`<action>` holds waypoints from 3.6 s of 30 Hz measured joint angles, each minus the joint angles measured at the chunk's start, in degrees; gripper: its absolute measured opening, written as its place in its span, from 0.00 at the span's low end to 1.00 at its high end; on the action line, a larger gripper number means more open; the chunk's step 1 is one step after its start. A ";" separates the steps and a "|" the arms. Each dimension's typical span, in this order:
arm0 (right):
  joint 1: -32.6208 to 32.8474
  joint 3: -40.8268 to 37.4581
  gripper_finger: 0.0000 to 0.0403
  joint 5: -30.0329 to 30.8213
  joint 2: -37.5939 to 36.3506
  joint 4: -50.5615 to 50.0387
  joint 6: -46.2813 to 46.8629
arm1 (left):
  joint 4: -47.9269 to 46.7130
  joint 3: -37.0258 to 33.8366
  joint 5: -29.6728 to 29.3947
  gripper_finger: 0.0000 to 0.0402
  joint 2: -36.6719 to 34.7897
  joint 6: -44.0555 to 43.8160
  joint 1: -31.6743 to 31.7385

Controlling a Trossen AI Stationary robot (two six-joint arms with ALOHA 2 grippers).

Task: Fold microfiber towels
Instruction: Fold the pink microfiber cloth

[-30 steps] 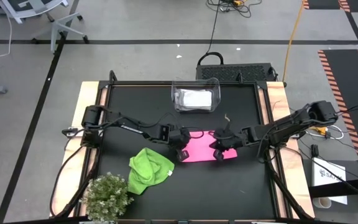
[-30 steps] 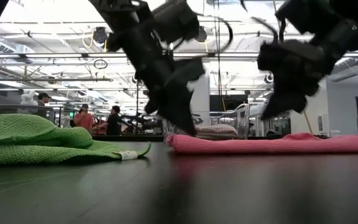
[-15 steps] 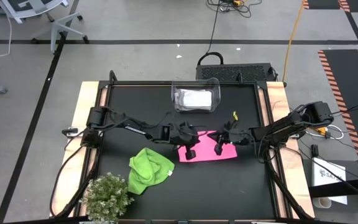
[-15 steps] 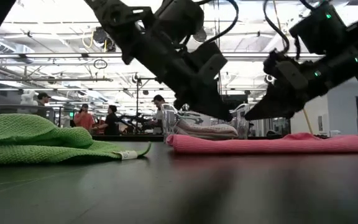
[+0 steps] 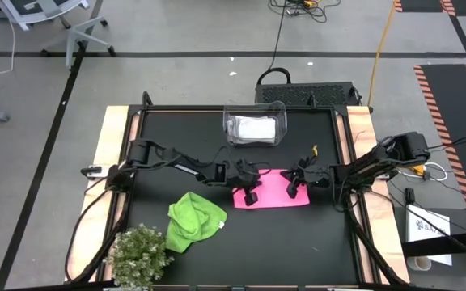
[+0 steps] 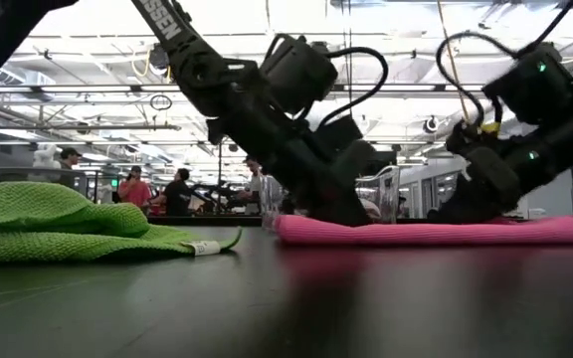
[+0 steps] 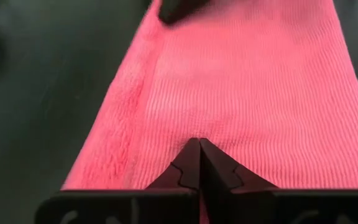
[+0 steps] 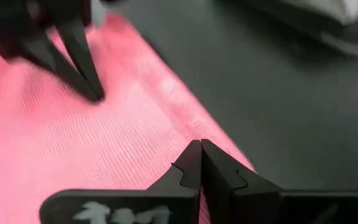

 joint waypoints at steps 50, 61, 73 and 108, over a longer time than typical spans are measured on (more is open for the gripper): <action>9.95 11.54 0.00 -7.78 -0.25 -8.47 10.49 | -10.01 -0.37 -2.80 0.02 -4.40 -3.71 -8.06; 6.78 19.41 0.01 -12.51 -22.41 -49.02 8.29 | -19.81 -0.22 -5.41 0.08 -14.34 -0.29 -7.44; 0.05 30.16 0.27 -10.49 -21.15 -72.43 -2.45 | -32.10 -0.13 -7.99 0.18 -18.50 -2.22 -2.78; -14.94 27.28 0.55 -22.32 -2.27 -72.73 -2.98 | -36.17 -0.26 -5.96 0.29 -17.16 -3.63 -2.86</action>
